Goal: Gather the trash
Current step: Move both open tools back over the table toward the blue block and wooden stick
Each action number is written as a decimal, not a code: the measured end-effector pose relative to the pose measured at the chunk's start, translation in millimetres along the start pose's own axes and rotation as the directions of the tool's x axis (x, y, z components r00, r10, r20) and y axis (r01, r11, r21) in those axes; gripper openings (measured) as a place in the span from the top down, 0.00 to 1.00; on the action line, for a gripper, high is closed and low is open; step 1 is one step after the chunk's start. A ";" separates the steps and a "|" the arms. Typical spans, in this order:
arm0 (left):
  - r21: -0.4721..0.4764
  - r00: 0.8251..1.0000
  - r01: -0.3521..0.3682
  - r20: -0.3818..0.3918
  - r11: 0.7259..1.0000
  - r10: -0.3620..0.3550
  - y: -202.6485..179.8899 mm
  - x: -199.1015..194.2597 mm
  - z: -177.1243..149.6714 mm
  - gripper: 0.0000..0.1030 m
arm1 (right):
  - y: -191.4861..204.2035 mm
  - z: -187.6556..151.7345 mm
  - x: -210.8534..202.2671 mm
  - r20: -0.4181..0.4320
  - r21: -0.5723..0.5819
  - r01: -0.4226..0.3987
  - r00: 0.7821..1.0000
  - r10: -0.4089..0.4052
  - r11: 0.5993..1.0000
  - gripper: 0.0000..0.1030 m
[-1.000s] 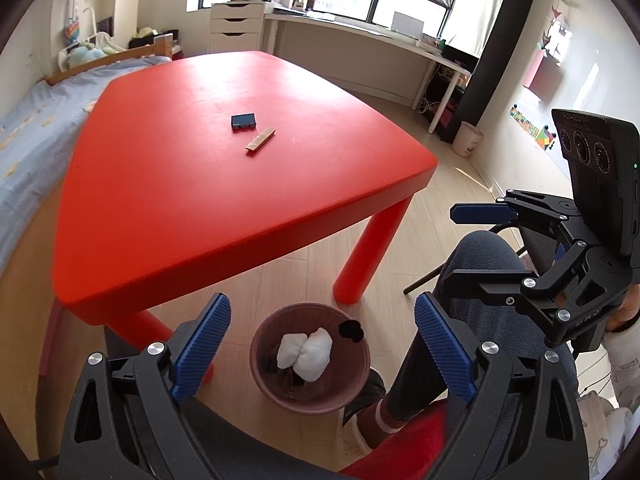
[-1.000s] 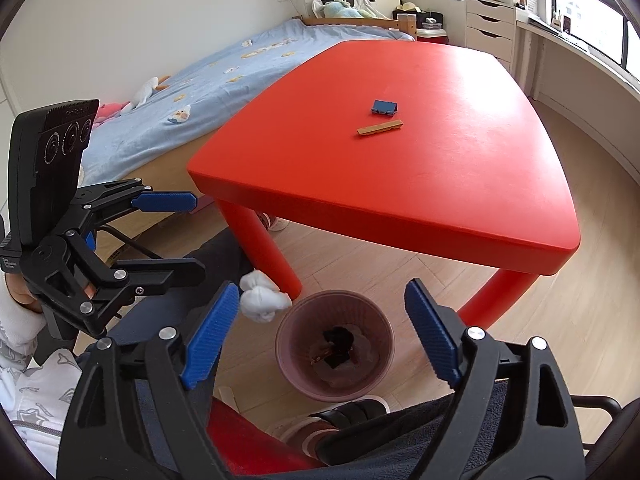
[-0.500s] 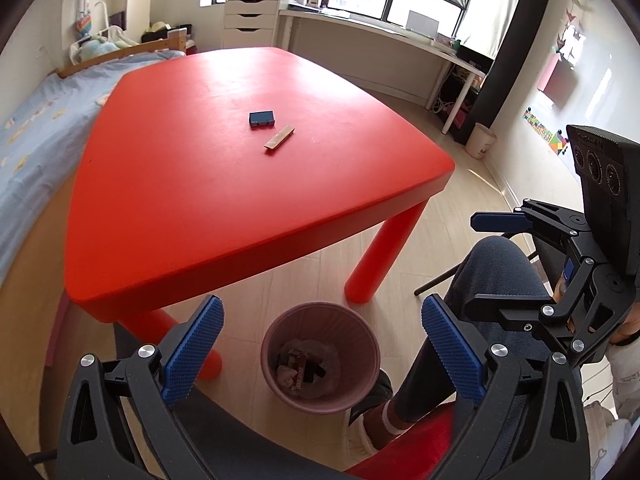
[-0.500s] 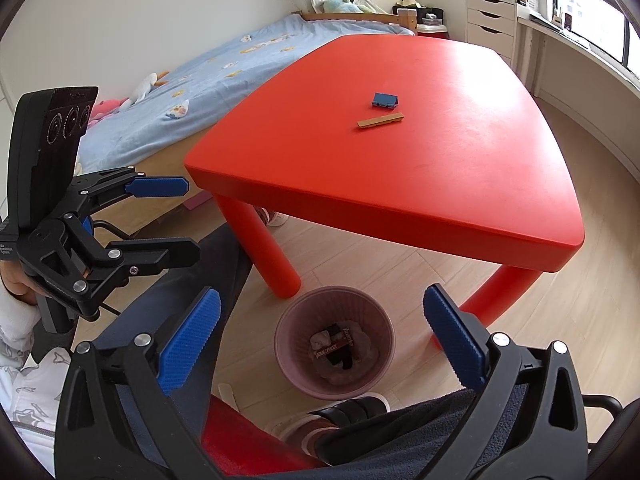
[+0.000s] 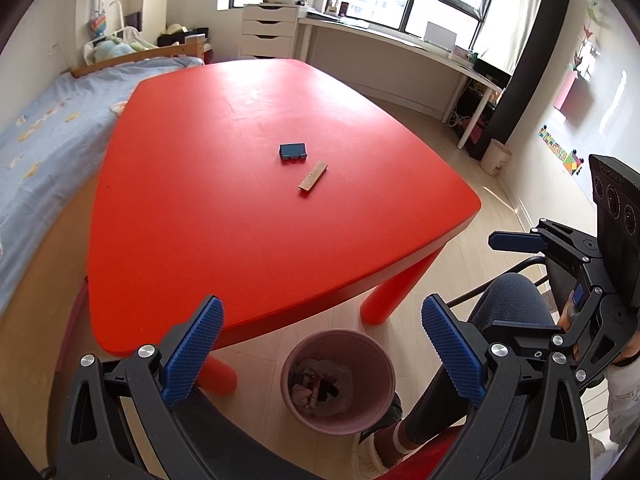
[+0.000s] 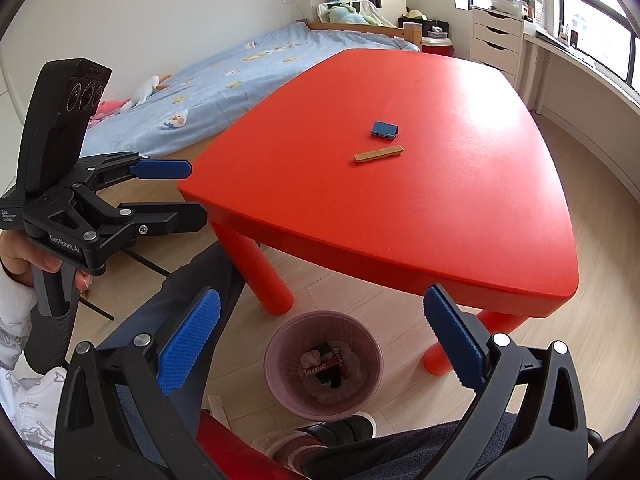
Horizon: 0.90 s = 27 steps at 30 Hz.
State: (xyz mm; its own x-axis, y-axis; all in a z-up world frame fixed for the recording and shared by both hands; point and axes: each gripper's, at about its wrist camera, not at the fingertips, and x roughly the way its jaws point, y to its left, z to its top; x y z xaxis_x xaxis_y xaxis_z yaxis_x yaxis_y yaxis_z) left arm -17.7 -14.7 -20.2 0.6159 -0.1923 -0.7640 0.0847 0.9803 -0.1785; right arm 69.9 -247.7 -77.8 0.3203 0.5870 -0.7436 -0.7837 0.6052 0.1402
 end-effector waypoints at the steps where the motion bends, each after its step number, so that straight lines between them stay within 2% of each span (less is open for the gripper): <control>1: 0.001 1.000 -0.003 0.001 1.000 0.003 1.8 0.9 5.2 0.07 | -2.1 4.9 0.7 0.003 -0.006 0.002 1.000 -0.002 1.000 0.03; 14: 0.017 0.999 -0.029 -0.015 0.999 0.030 19.1 26.6 75.9 0.07 | -28.1 69.5 38.0 -0.009 -0.105 0.005 1.000 -0.006 0.994 0.03; 18: 0.004 0.998 -0.056 -0.026 0.998 0.057 26.2 38.4 95.3 0.07 | -35.8 87.0 54.0 -0.017 -0.121 -0.003 1.000 0.001 0.993 0.03; 27: -0.056 0.990 -0.110 -0.097 0.992 0.104 51.9 79.9 132.6 0.07 | -46.8 116.3 95.1 -0.036 -0.172 -0.014 0.999 0.008 0.985 0.03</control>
State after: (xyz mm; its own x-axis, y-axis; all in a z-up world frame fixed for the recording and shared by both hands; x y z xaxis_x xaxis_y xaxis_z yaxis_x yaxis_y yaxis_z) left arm 139.8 26.8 -8.3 0.5422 -0.0924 -0.8351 -0.0280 0.9914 -0.1279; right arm 198.9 -157.6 -79.0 0.2947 0.5722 -0.7653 -0.8681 0.4952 0.0359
